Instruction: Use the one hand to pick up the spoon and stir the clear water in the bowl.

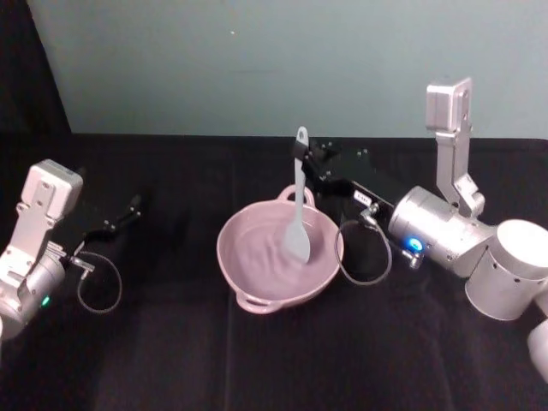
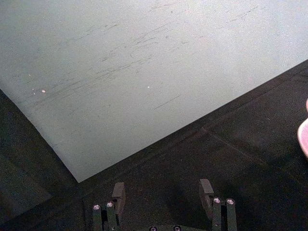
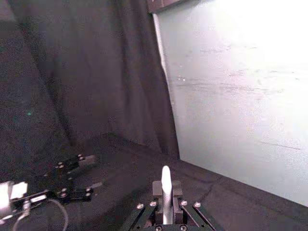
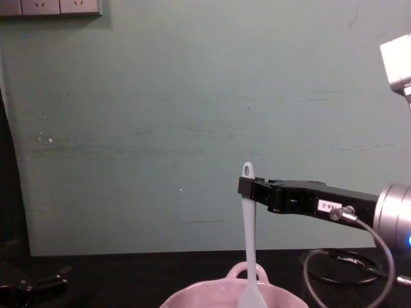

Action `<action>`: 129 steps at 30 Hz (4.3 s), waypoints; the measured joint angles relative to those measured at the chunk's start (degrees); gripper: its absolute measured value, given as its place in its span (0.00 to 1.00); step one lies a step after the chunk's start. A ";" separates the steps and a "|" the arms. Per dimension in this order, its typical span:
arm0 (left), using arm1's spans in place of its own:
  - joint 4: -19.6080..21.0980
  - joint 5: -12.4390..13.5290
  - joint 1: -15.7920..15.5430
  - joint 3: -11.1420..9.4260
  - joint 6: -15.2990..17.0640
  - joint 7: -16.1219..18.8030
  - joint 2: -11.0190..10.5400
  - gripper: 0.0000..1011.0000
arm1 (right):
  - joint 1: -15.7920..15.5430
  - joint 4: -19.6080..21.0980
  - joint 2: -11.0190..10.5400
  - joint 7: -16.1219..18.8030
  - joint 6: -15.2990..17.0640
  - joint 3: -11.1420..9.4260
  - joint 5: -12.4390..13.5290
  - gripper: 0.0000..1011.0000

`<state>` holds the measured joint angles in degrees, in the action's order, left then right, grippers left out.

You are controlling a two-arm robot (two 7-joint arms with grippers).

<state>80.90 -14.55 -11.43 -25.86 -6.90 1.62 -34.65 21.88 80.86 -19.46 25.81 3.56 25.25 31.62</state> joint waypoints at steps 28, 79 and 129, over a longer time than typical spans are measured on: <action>0.00 0.00 0.00 0.00 0.00 0.00 0.00 1.00 | 6.13 -7.72 5.89 2.50 -1.01 5.11 -0.44 0.11; 0.00 0.00 0.00 -0.01 0.00 0.00 0.00 1.00 | 4.10 -6.02 5.89 2.25 -1.92 4.14 -1.49 0.11; 0.00 0.00 0.00 0.00 0.00 0.00 0.00 1.00 | -0.09 0.26 2.35 1.14 -0.51 2.89 -2.47 0.11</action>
<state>80.90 -14.55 -11.43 -25.86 -6.91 1.62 -34.65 21.79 81.13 -17.11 26.96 3.05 28.15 29.16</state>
